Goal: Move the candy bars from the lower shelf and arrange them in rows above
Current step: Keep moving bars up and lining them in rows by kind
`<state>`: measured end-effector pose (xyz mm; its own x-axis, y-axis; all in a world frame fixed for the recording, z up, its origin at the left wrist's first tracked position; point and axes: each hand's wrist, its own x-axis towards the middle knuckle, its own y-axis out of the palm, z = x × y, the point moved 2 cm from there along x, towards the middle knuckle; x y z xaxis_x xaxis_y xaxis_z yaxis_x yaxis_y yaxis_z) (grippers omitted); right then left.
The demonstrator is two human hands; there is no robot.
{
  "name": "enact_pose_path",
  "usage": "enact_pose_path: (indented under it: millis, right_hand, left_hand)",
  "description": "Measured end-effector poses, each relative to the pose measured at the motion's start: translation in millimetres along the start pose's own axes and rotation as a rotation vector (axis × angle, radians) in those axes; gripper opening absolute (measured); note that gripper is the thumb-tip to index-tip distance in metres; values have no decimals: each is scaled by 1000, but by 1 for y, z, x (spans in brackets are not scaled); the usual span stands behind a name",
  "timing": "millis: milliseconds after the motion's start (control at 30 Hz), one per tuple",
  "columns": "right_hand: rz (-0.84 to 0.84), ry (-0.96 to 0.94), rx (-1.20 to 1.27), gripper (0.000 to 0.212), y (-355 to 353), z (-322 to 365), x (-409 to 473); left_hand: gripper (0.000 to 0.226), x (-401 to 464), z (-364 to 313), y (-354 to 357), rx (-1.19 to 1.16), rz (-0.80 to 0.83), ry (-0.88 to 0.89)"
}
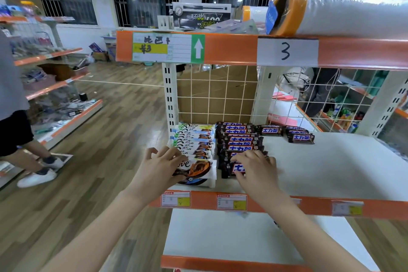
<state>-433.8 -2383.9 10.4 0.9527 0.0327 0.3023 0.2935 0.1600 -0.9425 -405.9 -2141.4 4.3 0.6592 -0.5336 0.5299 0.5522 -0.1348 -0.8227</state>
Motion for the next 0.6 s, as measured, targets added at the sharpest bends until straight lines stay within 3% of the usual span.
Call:
enact_pose_path:
  millis: [367,600]
  right_hand:
    - [4,-93,64,28,6,29,-4]
    - [75,-102,61,32,17,37,-2]
  left_hand:
    - [45,-9,4,8,-34,82,5]
    - [34,-10,7,13,-105,131,5]
